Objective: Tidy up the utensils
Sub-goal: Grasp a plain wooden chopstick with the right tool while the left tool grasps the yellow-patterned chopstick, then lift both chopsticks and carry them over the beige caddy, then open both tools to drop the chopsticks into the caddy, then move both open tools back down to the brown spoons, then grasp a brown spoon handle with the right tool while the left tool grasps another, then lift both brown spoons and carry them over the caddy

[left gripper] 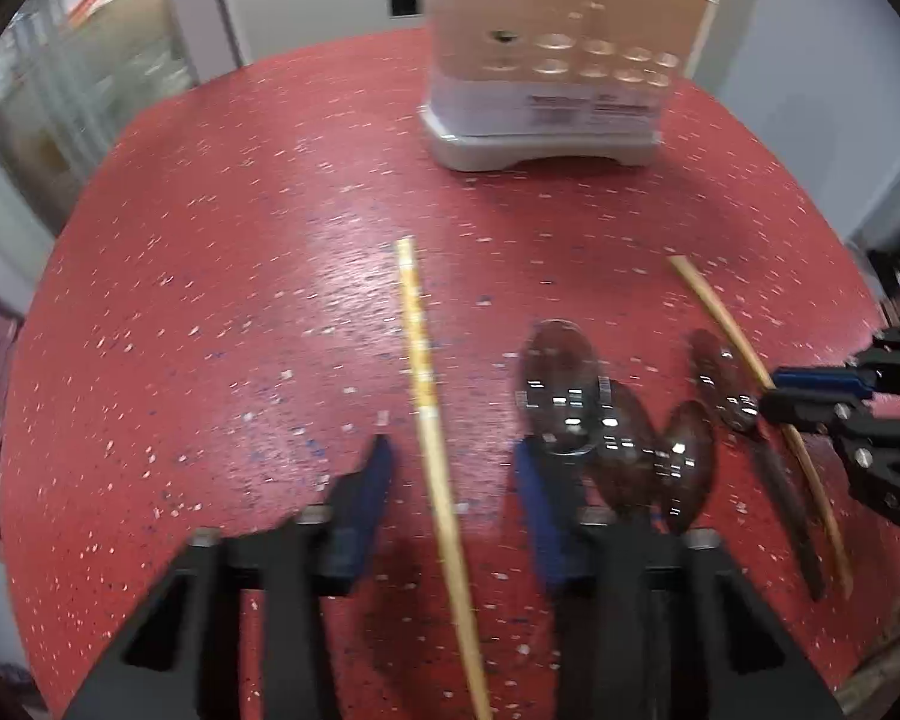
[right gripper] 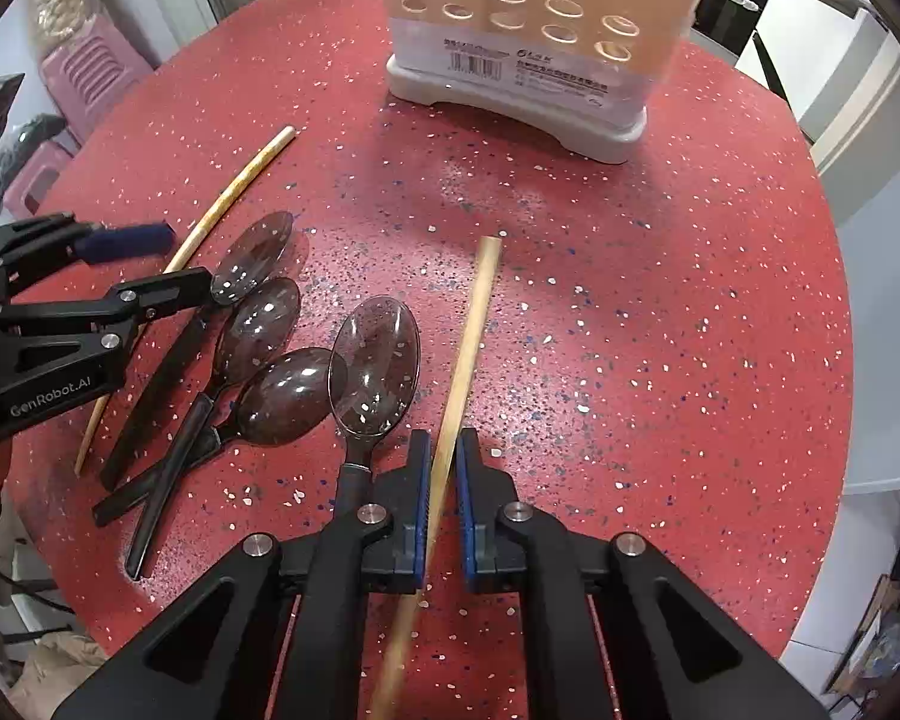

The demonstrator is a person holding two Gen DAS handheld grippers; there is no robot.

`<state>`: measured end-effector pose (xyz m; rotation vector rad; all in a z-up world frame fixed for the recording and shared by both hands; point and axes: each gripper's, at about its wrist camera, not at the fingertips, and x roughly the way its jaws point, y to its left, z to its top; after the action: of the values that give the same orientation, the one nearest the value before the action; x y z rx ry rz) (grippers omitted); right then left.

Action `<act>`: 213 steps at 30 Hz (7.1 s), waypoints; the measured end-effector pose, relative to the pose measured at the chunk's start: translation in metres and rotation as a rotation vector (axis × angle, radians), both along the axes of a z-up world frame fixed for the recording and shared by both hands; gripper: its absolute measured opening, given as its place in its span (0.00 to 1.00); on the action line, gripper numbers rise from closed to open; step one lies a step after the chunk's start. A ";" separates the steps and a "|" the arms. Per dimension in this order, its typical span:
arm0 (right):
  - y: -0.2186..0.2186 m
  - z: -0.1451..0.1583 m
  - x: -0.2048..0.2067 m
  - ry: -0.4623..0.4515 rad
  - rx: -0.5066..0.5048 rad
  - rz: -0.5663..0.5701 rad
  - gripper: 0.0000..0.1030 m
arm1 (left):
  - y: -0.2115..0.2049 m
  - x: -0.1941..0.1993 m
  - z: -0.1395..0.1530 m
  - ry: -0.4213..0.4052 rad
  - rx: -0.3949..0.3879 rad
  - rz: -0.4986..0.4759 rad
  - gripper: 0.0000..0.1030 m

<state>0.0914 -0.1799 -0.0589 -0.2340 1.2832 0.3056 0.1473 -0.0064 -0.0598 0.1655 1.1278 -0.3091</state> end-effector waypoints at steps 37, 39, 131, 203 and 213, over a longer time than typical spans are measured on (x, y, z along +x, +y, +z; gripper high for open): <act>-0.084 0.184 0.052 -0.531 0.509 -0.160 0.06 | 0.029 0.047 0.181 -0.558 -0.484 0.330 0.32; -0.086 0.191 0.062 -0.565 0.514 -0.166 0.06 | 0.025 0.059 0.186 -0.583 -0.493 0.337 0.32; -0.063 0.103 0.031 -0.398 0.343 -0.132 0.75 | 0.031 0.005 0.080 -0.403 -0.092 0.285 1.00; -0.017 0.014 -0.015 -0.037 0.140 -0.043 0.12 | -0.029 -0.044 0.005 -0.074 0.045 -0.056 0.36; -0.053 0.036 -0.013 -0.083 0.253 -0.077 0.12 | -0.023 -0.043 0.028 -0.140 0.018 -0.017 0.36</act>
<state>0.0785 -0.2329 -0.0232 0.0179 1.1561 0.3850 0.1044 -0.0298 -0.0320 0.2100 0.9910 -0.2980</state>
